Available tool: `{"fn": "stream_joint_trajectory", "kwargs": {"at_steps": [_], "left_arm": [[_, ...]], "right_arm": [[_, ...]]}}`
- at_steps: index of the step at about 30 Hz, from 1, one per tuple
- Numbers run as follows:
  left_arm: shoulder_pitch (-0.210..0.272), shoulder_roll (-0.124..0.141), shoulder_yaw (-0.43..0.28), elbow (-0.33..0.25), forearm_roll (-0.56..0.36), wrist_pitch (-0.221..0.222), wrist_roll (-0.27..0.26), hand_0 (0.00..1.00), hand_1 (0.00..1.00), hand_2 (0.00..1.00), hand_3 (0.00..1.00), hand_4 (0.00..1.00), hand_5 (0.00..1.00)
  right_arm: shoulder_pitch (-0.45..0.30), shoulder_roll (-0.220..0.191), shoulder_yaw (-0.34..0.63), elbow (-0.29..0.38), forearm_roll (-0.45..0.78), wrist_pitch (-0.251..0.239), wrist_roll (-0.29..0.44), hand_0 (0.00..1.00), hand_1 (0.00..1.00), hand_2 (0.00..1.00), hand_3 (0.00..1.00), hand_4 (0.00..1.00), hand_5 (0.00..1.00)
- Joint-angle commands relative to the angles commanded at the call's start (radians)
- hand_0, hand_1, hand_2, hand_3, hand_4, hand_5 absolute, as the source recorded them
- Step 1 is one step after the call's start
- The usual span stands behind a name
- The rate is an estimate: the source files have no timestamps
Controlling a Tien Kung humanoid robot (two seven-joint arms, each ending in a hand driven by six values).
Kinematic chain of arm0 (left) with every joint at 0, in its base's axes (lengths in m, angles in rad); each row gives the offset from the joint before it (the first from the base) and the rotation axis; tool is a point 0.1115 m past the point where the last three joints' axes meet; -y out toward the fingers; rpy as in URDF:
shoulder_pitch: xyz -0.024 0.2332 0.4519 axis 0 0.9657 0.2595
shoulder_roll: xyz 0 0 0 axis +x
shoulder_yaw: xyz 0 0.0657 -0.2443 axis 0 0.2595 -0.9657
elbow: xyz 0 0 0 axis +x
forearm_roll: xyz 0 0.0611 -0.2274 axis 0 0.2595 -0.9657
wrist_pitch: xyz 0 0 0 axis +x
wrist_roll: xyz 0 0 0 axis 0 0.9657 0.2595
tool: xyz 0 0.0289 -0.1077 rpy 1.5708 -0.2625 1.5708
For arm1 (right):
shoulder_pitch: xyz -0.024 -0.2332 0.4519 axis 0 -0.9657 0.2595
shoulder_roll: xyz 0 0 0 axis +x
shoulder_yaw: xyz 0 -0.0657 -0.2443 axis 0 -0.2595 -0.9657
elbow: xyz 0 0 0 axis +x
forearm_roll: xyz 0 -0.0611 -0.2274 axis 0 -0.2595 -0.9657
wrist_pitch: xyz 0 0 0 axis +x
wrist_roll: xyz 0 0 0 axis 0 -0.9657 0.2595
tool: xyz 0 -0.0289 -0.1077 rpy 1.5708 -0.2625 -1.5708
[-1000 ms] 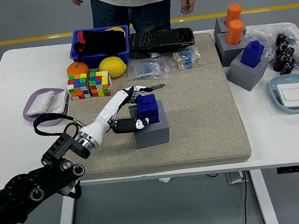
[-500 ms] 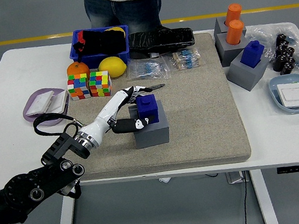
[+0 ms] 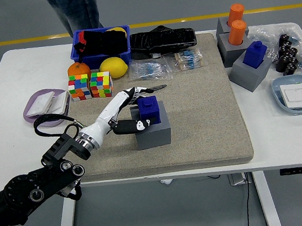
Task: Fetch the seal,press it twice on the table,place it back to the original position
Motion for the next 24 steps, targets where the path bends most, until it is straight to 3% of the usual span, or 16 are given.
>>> {"fn": "stream_joint_trajectory", "kwargs": {"at_steps": [19, 20, 24], "left_arm": [[0.004, 0.002, -0.014, -0.006, -0.004, -0.011, 0.002, 0.761, 0.758, 0.75, 0.817, 0.904, 0.002], [0.004, 0.003, -0.015, -0.006, -0.004, -0.014, 0.003, 0.797, 0.818, 0.807, 0.853, 0.912, 0.002], [0.006, 0.003, -0.017, -0.009, -0.004, -0.02, 0.005, 0.797, 0.818, 0.807, 0.853, 0.912, 0.002]], "right_arm": [[-0.003, 0.0, 0.003, -0.001, -0.004, -0.001, 0.001, 0.923, 0.823, 0.829, 0.859, 0.998, 0.839], [-0.003, 0.0, 0.003, -0.002, -0.005, -0.001, 0.001, 0.923, 0.824, 0.829, 0.859, 0.998, 0.839], [-0.004, 0.001, -0.002, -0.002, -0.004, -0.001, 0.0, 0.923, 0.824, 0.829, 0.859, 0.998, 0.839]]}}
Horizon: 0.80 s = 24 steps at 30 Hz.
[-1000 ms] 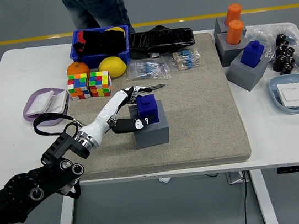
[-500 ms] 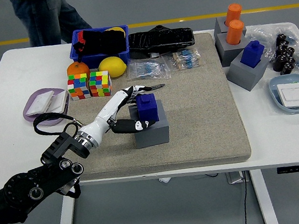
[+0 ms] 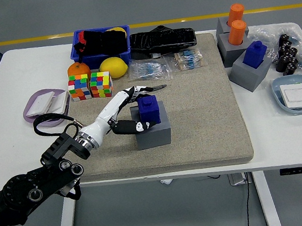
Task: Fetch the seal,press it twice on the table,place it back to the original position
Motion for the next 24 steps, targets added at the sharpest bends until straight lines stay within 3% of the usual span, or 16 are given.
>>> {"fn": "stream_joint_trajectory", "kwargs": {"at_steps": [2, 13, 14, 16, 19, 20, 24], "left_arm": [[0.001, 0.001, -0.001, -0.001, -0.001, -0.003, 0.001, 0.834, 0.876, 0.848, 0.874, 0.96, 0.002], [0.018, 0.016, -0.07, 0.02, -0.01, -0.038, 0.006, 0.853, 0.919, 0.885, 0.884, 0.998, 0.002], [0.02, 0.018, -0.08, 0.021, -0.012, -0.043, 0.007, 0.904, 0.969, 0.945, 0.949, 0.998, 0.068], [0.025, 0.024, -0.104, 0.026, -0.017, -0.06, 0.008, 0.904, 0.969, 0.945, 0.949, 0.998, 0.068], [0.04, 0.034, -0.151, 0.036, -0.04, -0.117, 0.022, 0.904, 0.969, 0.945, 0.949, 0.998, 0.068], [0.045, 0.037, -0.167, 0.038, -0.051, -0.15, 0.034, 0.982, 0.998, 0.998, 0.998, 0.998, 0.29], [0.061, 0.055, -0.212, 0.025, -0.086, -0.256, 0.085, 0.982, 0.998, 0.998, 0.998, 0.998, 0.29]], "right_arm": [[-0.001, 0.0, -0.002, 0.0, 0.001, 0.0, 0.0, 0.924, 0.824, 0.829, 0.859, 0.998, 0.841], [-0.003, -0.003, -0.008, -0.001, 0.001, -0.001, 0.003, 0.924, 0.823, 0.829, 0.858, 0.998, 0.841], [-0.003, -0.003, -0.008, -0.001, 0.0, -0.001, 0.003, 0.924, 0.823, 0.829, 0.859, 0.998, 0.84], [-0.004, -0.004, -0.007, -0.001, -0.001, -0.001, 0.003, 0.924, 0.823, 0.829, 0.859, 0.998, 0.84], [-0.005, -0.004, -0.007, -0.001, -0.002, -0.001, 0.004, 0.924, 0.823, 0.829, 0.859, 0.998, 0.84], [-0.006, -0.004, -0.007, -0.001, -0.002, -0.001, 0.003, 0.924, 0.824, 0.829, 0.858, 0.998, 0.841], [-0.006, -0.003, -0.004, -0.001, -0.003, -0.001, 0.003, 0.924, 0.824, 0.829, 0.858, 0.998, 0.841]]}}
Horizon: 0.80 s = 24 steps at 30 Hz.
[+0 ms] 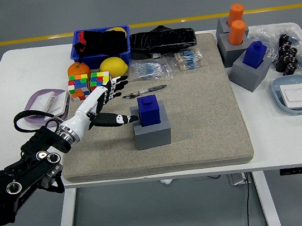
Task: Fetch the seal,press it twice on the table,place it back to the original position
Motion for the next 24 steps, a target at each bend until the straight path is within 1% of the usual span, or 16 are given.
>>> {"fn": "stream_joint_trajectory", "kwargs": {"at_steps": [1, 2, 7, 8, 9, 10, 11, 13, 14, 16, 17, 19, 20, 24], "left_arm": [[0.003, 0.003, -0.008, -0.002, -0.008, -0.01, 0.004, 0.982, 0.998, 0.998, 0.998, 0.998, 0.29], [0.004, 0.004, -0.013, -0.002, -0.012, -0.014, 0.007, 0.998, 0.998, 0.998, 0.998, 0.998, 0.429], [0.017, 0.014, -0.06, 0.007, -0.035, -0.045, 0.032, 0.998, 0.998, 0.998, 0.998, 0.998, 0.429], [0.018, 0.015, -0.066, 0.01, -0.035, -0.046, 0.035, 0.998, 0.998, 0.998, 0.998, 0.998, 0.5], [0.02, 0.016, -0.075, 0.016, -0.037, -0.043, 0.037, 0.998, 0.998, 0.998, 0.998, 0.998, 0.5], [0.022, 0.017, -0.084, 0.024, -0.038, -0.029, 0.035, 0.998, 0.998, 0.998, 0.998, 0.998, 0.5], [0.023, 0.018, -0.09, 0.034, -0.046, -0.008, 0.022, 0.998, 0.998, 0.998, 0.998, 0.998, 0.5], [0.028, 0.019, -0.1, 0.052, -0.086, 0.046, -0.022, 0.998, 0.998, 0.998, 0.998, 0.998, 0.5], [0.03, 0.02, -0.104, 0.058, -0.108, 0.069, -0.042, 0.987, 0.998, 0.998, 0.998, 0.998, 0.59], [0.037, 0.022, -0.115, 0.067, -0.151, 0.122, -0.085, 0.987, 0.998, 0.998, 0.998, 0.998, 0.59], [0.041, 0.024, -0.124, 0.069, -0.16, 0.141, -0.104, 0.987, 0.998, 0.998, 0.998, 0.998, 0.59], [0.048, 0.029, -0.144, 0.071, -0.159, 0.159, -0.12, 0.987, 0.998, 0.998, 0.998, 0.998, 0.59], [0.052, 0.032, -0.159, 0.074, -0.155, 0.164, -0.123, 0.963, 0.998, 0.998, 0.998, 0.991, 0.499], [0.058, 0.045, -0.203, 0.083, -0.143, 0.167, -0.115, 0.963, 0.998, 0.998, 0.998, 0.991, 0.499]], "right_arm": [[0.0, 0.0, 0.001, 0.0, 0.0, 0.0, 0.0, 0.924, 0.824, 0.829, 0.858, 0.998, 0.841], [0.0, 0.0, 0.001, 0.0, -0.001, 0.0, 0.0, 0.924, 0.824, 0.829, 0.857, 0.998, 0.841], [0.003, 0.001, 0.002, 0.001, 0.001, 0.0, -0.001, 0.924, 0.824, 0.829, 0.857, 0.998, 0.841], [0.003, 0.001, 0.002, 0.001, 0.001, 0.0, -0.001, 0.924, 0.824, 0.83, 0.857, 0.998, 0.841], [0.004, 0.002, 0.005, 0.001, 0.0, 0.0, -0.001, 0.924, 0.824, 0.83, 0.857, 0.998, 0.841], [0.004, 0.002, 0.007, 0.0, -0.001, -0.001, -0.001, 0.924, 0.824, 0.83, 0.857, 0.998, 0.841], [0.005, 0.003, 0.01, 0.0, -0.003, -0.001, -0.001, 0.924, 0.824, 0.83, 0.857, 0.998, 0.841], [0.005, 0.004, 0.012, 0.0, -0.003, -0.003, -0.002, 0.924, 0.824, 0.83, 0.857, 0.998, 0.841], [0.005, 0.004, 0.012, 0.0, -0.003, -0.003, -0.002, 0.924, 0.823, 0.829, 0.857, 0.998, 0.841], [0.005, 0.004, 0.015, 0.0, -0.004, -0.005, -0.004, 0.924, 0.823, 0.829, 0.857, 0.998, 0.841], [0.005, 0.003, 0.015, 0.0, -0.003, -0.006, -0.005, 0.924, 0.823, 0.829, 0.857, 0.998, 0.841], [0.006, 0.002, 0.018, 0.0, -0.005, -0.007, -0.005, 0.924, 0.823, 0.829, 0.857, 0.998, 0.841], [0.006, 0.001, 0.02, 0.0, -0.008, -0.008, -0.004, 0.924, 0.824, 0.828, 0.856, 0.998, 0.841], [0.008, 0.0, 0.027, 0.0, -0.016, -0.01, -0.002, 0.924, 0.824, 0.828, 0.856, 0.998, 0.841]]}}
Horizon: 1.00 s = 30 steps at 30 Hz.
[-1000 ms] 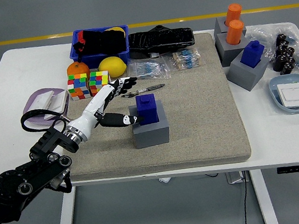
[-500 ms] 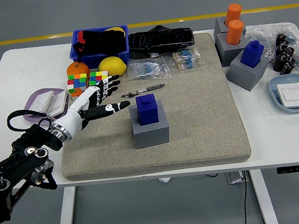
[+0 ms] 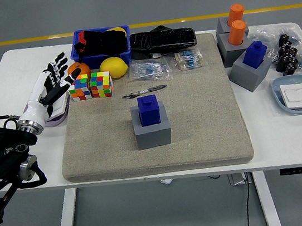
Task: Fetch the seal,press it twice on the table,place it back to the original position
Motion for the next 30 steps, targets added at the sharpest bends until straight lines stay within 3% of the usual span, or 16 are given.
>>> {"fn": "stream_joint_trajectory", "kwargs": {"at_steps": [15, 30], "left_arm": [[0.019, 0.039, -0.134, -0.021, 0.078, 0.001, 0.027, 0.949, 0.998, 0.998, 0.996, 0.955, 0.451], [0.041, 0.058, -0.199, -0.03, 0.103, -0.009, 0.044, 0.949, 0.998, 0.997, 0.996, 0.955, 0.456]], "right_arm": [[0.02, -0.01, 0.01, 0.0, -0.016, -0.008, 0.007, 0.924, 0.823, 0.828, 0.855, 0.998, 0.843], [0.021, -0.018, -0.009, 0.0, -0.019, -0.01, 0.005, 0.924, 0.823, 0.827, 0.855, 0.998, 0.843]]}}
